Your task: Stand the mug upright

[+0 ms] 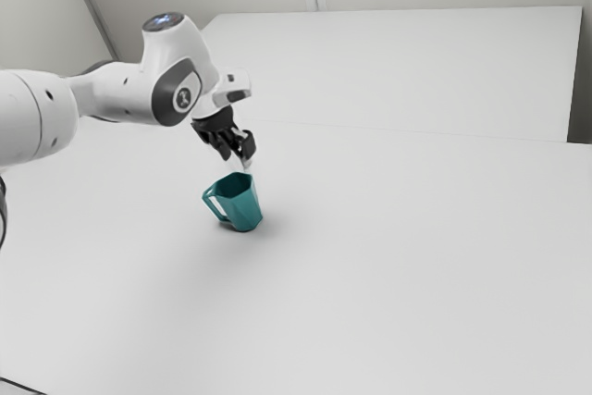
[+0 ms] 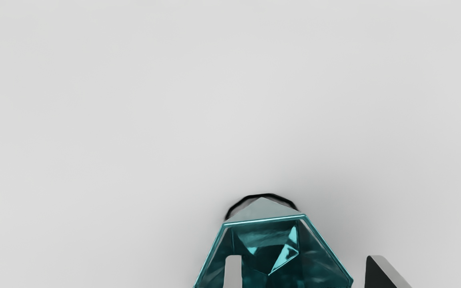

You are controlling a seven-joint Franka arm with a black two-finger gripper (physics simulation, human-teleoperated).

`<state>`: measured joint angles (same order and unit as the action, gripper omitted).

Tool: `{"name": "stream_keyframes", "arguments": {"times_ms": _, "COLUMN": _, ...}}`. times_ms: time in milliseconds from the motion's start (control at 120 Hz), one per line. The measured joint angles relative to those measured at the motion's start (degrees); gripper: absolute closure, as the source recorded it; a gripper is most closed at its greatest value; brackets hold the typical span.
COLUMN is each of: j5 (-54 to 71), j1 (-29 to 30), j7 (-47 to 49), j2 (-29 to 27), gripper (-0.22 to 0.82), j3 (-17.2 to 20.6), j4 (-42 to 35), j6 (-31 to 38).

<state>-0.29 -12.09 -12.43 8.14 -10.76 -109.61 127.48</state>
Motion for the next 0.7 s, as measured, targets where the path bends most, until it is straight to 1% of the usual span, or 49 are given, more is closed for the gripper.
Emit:
{"name": "stream_keyframes", "arguments": {"times_ms": 133, "j5": 1.57, "j1": 0.18, "j7": -0.31, "j2": -2.39, "gripper": 0.18, "j3": -0.95, "j4": 2.61, "j6": -2.53}}
{"name": "stream_keyframes", "arguments": {"times_ms": 267, "j5": 3.09, "j1": 0.64, "j7": -0.76, "j2": -4.18, "gripper": 0.11, "j3": -2.10, "j4": 6.04, "j6": -6.48}}
{"name": "stream_keyframes", "arguments": {"times_ms": 375, "j5": 4.14, "j1": 2.30, "j7": -1.36, "j2": -5.18, "gripper": 0.07, "j3": -2.28, "j4": 9.49, "j6": -10.24}}
{"name": "stream_keyframes", "arguments": {"times_ms": 492, "j5": 5.45, "j1": 3.59, "j7": -1.96, "j2": -7.54, "gripper": 0.05, "j3": -2.35, "j4": 11.60, "j6": -14.19}}
{"name": "stream_keyframes", "arguments": {"times_ms": 633, "j5": 7.52, "j1": 5.25, "j7": -2.71, "j2": -8.18, "gripper": 0.04, "j3": -2.39, "j4": 16.87, "j6": -20.18}}
{"name": "stream_keyframes", "arguments": {"times_ms": 700, "j5": 8.35, "j1": 5.96, "j7": -2.93, "j2": -8.71, "gripper": 0.03, "j3": -2.44, "j4": 18.02, "j6": -22.32}}
